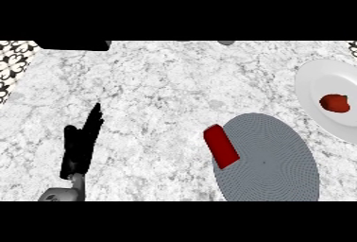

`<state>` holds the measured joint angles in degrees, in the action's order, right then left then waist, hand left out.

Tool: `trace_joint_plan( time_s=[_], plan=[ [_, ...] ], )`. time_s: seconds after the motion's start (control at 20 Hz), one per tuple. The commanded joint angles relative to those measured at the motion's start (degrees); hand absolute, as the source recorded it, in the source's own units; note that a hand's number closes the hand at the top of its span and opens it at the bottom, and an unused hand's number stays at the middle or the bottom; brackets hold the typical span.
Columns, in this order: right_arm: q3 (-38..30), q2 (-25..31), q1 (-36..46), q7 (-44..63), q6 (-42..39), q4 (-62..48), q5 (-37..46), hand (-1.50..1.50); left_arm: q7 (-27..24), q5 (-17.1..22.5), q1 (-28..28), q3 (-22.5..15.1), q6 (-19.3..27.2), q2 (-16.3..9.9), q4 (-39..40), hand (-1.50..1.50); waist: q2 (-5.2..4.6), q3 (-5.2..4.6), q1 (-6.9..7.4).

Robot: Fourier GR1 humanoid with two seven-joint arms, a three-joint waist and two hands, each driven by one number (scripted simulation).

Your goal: Pick the bell pepper from the placemat and place it in the plate

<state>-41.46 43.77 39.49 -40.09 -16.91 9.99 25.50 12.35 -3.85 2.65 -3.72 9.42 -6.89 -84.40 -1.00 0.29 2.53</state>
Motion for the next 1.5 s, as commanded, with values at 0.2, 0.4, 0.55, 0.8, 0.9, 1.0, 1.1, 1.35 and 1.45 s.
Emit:
trace_joint_plan(
  time_s=[0.2,0.4,0.55,0.8,0.9,1.0,1.1,1.35,1.45],
  plan=[
    [0.84,-1.1,-1.44,-0.29,5.36,-0.3,0.6,-1.5,-1.63,-0.15,-0.01,0.19,0.02,0.91,2.15,0.0,-0.22,0.05,0.25],
    [0.44,1.6,-4.51,-1.82,4.13,-0.52,0.03,-1.5,1.77,1.47,-0.64,1.23,-1.78,-1.06,-2.69,0.0,0.04,0.05,-0.05],
    [0.45,0.13,-4.0,-1.2,6.64,-0.96,0.09,-1.5,0.34,0.08,1.97,0.97,-0.36,0.35,1.35,0.0,-0.28,0.09,-0.11],
    [0.74,3.13,-5.95,-1.83,5.34,-1.04,0.47,-1.5,2.2,0.16,1.54,0.43,-0.72,0.21,-1.41,0.0,-0.31,0.22,0.38],
    [-0.04,3.54,-5.76,-0.96,6.45,-1.28,-0.21,-1.5,0.97,0.88,0.02,0.38,-2.25,-0.26,-0.92,0.0,-0.32,0.21,0.63],
    [-0.53,4.59,-6.22,-1.2,5.24,-1.31,-0.84,-1.5,-0.93,1.23,-1.22,1.19,-2.04,-0.09,0.33,0.0,-0.18,0.14,0.24],
    [-0.45,4.5,-6.68,-1.06,5.37,-1.58,-0.79,-1.5,0.98,-0.06,0.01,0.24,-0.81,0.43,-1.71,0.0,-0.15,0.18,0.16],
    [-1.64,4.89,-9.91,-4.13,6.33,-1.45,-1.87,-1.5,2.31,1.24,0.17,1.49,-2.02,-0.85,-3.16,0.0,-0.13,0.23,0.02],
    [-2.52,4.71,-8.29,-2.11,7.98,-1.78,-2.59,-1.5,0.49,0.81,0.55,1.79,-2.22,-1.12,-0.47,0.0,-0.53,0.3,0.51]
  ],
)
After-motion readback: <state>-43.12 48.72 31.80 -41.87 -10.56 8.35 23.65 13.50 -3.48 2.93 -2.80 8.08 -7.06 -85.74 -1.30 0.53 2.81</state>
